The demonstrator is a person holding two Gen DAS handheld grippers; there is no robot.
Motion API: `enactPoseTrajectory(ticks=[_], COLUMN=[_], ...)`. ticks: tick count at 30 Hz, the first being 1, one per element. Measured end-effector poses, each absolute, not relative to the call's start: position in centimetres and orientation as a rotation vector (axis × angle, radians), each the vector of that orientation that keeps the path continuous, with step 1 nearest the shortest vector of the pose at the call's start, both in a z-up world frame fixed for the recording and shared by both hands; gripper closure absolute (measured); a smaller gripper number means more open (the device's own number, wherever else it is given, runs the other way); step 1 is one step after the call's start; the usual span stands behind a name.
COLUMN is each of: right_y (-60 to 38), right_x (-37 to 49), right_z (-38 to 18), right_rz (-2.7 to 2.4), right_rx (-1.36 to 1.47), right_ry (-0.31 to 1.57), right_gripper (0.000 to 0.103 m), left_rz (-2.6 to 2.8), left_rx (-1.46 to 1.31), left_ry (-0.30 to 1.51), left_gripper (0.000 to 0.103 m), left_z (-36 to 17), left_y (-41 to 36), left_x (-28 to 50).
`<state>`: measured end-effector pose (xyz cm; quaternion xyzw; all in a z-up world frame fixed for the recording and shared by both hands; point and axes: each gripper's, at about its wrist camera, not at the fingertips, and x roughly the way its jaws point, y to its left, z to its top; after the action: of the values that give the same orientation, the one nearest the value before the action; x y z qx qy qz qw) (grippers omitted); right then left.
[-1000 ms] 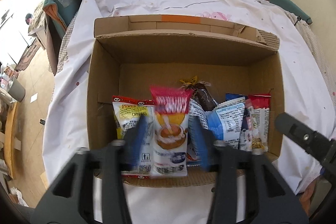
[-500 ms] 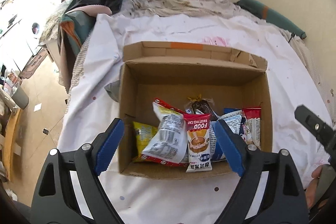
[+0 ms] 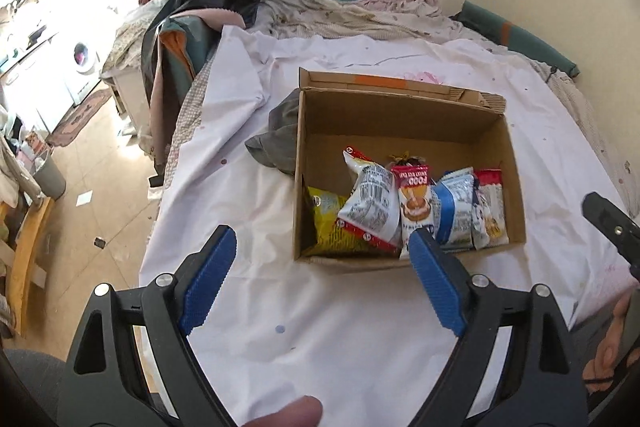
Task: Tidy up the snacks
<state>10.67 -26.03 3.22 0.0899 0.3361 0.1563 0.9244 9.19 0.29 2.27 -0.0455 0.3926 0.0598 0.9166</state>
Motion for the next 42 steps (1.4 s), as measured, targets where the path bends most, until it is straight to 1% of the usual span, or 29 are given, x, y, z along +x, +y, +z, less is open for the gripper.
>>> enactPoseTrajectory(ticks=[3,9,11,13,14,25,42], right_y=[-25.8,-25.5,-25.3,-25.1,-24.8,-23.4,-23.4], right_x=[9.6,7.4,6.9,6.7,6.6,6.1,6.1], right_z=[3.2,2.6,2.4,2.1,1.9,1.1,1.0], right_rz=[0.304,0.293,0.287,0.289,0.286,0.283,0.281], right_rx=[0.165,0.162,0.156,0.153,0.148,0.102,0.105], right_ry=[0.686,0.700,0.708,0.718,0.725,0.727,0.731], right_gripper=[0.009,0.009,0.009,0.009,0.009,0.009,0.009], left_rz=[0.111,0.134,0.143,0.161,0.166,0.153,0.147], left_rx=[-0.109,-0.118,-0.128,-0.134,-0.137,-0.100,-0.091], left_ry=[0.783,0.721,0.716,0.717,0.718,0.716,0.721], left_gripper=[0.017,0.013,0.006,0.001,0.001,0.001,0.001], left_z=[2.6,3.0,2.7,2.3,2.2,1.6,1.4], left_y=[0.6,0.8,0.8,0.8,0.7,-0.3,-0.8], left_x=[7.7,5.4,4.8,4.5,4.3,3.4,3.5])
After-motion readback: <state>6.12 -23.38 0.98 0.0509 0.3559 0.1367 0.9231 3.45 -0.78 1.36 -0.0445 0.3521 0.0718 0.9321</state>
